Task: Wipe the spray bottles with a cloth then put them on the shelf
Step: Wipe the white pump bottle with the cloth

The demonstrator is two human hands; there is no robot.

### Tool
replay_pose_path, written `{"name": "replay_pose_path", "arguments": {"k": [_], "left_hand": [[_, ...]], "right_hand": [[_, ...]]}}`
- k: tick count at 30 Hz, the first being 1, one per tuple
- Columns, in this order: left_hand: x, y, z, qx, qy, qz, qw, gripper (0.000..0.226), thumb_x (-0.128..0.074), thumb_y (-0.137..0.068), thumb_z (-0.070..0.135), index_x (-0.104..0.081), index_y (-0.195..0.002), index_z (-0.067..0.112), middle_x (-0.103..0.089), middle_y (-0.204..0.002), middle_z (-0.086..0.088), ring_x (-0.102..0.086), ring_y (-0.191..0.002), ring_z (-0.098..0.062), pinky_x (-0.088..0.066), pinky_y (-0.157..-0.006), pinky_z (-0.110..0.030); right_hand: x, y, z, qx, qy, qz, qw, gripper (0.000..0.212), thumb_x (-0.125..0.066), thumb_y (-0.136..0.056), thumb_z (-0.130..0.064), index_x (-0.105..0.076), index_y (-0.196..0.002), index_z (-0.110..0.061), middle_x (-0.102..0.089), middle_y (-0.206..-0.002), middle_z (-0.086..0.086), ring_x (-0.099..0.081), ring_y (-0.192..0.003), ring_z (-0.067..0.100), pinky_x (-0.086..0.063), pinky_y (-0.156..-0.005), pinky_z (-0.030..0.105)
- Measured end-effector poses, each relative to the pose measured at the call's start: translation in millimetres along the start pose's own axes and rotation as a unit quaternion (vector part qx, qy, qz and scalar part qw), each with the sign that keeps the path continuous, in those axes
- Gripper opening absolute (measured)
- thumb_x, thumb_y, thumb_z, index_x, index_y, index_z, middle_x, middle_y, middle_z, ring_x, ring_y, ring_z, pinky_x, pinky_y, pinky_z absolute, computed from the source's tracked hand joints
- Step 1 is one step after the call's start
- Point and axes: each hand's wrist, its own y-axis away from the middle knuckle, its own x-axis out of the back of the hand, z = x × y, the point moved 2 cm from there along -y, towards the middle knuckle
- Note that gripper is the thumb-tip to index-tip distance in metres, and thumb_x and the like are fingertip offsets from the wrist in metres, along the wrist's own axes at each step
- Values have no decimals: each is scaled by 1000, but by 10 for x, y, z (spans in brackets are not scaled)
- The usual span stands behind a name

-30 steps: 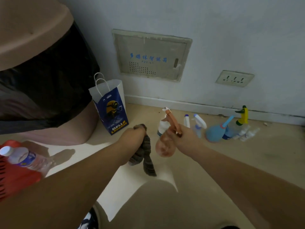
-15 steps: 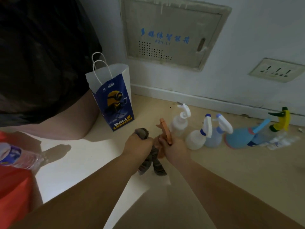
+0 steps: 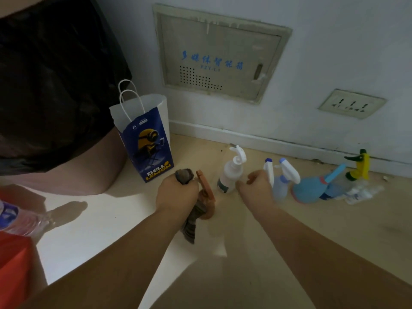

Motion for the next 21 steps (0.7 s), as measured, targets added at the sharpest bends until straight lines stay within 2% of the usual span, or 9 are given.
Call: {"name": "replay_pose_path", "arguments": {"k": [2, 4, 6, 9, 12, 17, 19, 21], "left_hand": [[-42, -7, 32, 17, 17, 7, 1000, 9, -62, -84, 17, -61, -75, 16, -62, -75, -9, -66, -82, -34, -58, -83, -49], [-68, -49, 52, 23, 21, 4, 1000, 10, -62, -85, 17, -62, -76, 14, -63, -75, -10, -66, -84, -34, -58, -82, -49], [-65, -108, 48, 29, 23, 2, 999, 9, -62, -87, 17, -62, -79, 13, -63, -78, -11, -67, -86, -34, -57, -84, -49], [-46, -201, -29, 45, 29, -5, 999, 6, -64, -86, 17, -63, -80, 16, -65, -83, -12, -67, -90, -36, -58, -90, -53], [-44, -292, -92, 34, 8, -11, 999, 5, -63, -83, 15, -64, -79, 14, -66, -81, -15, -68, -89, -39, -58, -85, -54], [-36, -386, -138, 36, 9, -11, 999, 3, -64, -82, 17, -66, -82, 15, -68, -87, -19, -69, -88, -38, -59, -87, -56], [-33, -382, -146, 35, 8, -9, 999, 3, -63, -83, 15, -66, -82, 15, -67, -85, -18, -68, -89, -38, -57, -86, -54], [-20, -353, -145, 35, 6, -11, 999, 4, -63, -84, 15, -65, -81, 15, -63, -81, -14, -67, -89, -37, -57, -85, -51]], "right_hand": [[-72, -97, -42, -11, -46, -11, 999, 60, -76, -91, -24, -46, -141, -12, -53, -109, -2, -55, -90, 17, -47, -77, 31], [-195, -181, -60, -11, -68, -30, 997, 78, -81, -87, -26, -38, -150, -10, -50, -117, 1, -51, -99, 19, -44, -84, 35], [-336, -262, -13, -17, -90, -44, 995, 84, -88, -80, -25, -39, -147, -12, -55, -126, 4, -56, -108, 23, -48, -87, 38], [-489, -343, 103, -34, -99, -24, 994, 88, -94, -71, -26, -44, -143, -13, -59, -132, 4, -60, -122, 29, -52, -100, 45], [-546, -402, 175, -29, -112, -10, 993, 97, -97, -67, -26, -45, -148, -16, -61, -138, 1, -59, -126, 25, -49, -108, 47], [-547, -478, 203, -6, -129, -11, 992, 73, -93, -72, -19, -56, -134, -23, -65, -116, -9, -62, -104, 15, -46, -87, 32], [-535, -479, 202, -3, -125, -5, 992, 63, -92, -73, -20, -56, -125, -26, -65, -105, -14, -64, -98, 14, -48, -82, 29], [-507, -445, 176, -2, -129, 7, 992, 56, -90, -75, -17, -53, -117, -25, -62, -95, -17, -62, -86, 6, -47, -72, 23]]}}
